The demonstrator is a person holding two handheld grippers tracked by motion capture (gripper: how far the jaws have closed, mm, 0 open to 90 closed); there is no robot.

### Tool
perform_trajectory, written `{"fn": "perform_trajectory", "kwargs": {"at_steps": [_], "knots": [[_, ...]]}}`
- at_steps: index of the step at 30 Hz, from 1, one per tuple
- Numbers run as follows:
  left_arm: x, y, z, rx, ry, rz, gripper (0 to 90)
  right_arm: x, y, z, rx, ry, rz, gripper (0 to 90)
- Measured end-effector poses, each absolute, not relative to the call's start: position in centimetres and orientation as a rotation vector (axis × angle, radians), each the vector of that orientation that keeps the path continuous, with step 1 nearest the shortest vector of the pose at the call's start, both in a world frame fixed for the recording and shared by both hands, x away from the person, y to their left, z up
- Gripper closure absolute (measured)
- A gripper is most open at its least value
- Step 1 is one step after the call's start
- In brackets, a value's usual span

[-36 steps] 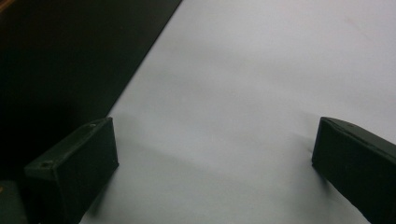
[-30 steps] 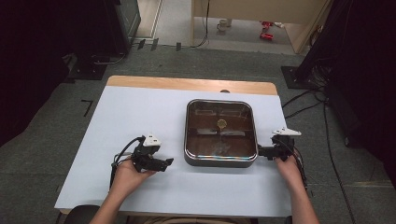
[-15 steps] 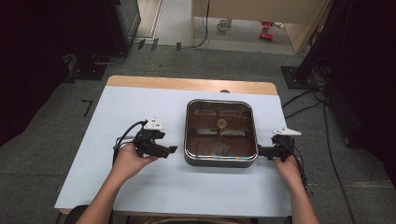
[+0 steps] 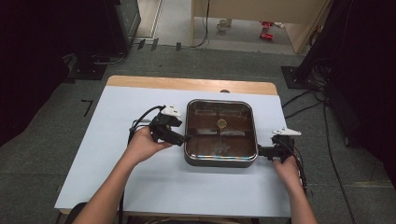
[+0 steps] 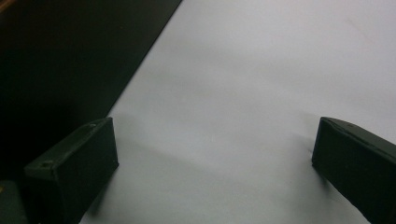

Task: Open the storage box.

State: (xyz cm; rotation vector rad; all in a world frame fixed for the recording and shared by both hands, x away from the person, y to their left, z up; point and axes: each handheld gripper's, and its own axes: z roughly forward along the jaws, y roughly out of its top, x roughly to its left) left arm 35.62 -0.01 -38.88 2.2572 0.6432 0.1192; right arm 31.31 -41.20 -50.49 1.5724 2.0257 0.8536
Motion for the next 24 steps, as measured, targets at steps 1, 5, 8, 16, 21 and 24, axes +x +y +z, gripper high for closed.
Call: {"fn": "perform_trajectory", "kwargs": {"at_steps": [1,5,8,16,21,24], "knots": [[36.0,-0.5,-38.8,2.259,0.629,0.110,27.4,31.3,-41.2,-50.5,1.573,2.025,0.854,0.0],[37.1,-1.8,-38.7,2.275,0.624,0.094,29.4,31.3,-41.2,-50.5,1.572,2.026,0.853,0.0],[37.7,-2.9,-38.6,2.287,0.601,0.100,30.0,31.3,-41.2,-50.5,1.573,2.026,0.853,0.0],[38.9,-6.0,-38.8,2.304,0.545,0.096,31.9,31.3,-41.2,-50.5,1.574,2.025,0.854,0.0],[39.8,-7.9,-39.5,2.313,0.522,0.085,33.3,31.3,-41.2,-50.5,1.574,2.026,0.853,0.0],[40.3,-9.0,-40.0,2.319,0.522,0.077,33.4,31.3,-41.2,-50.5,1.574,2.026,0.853,0.0]]}}
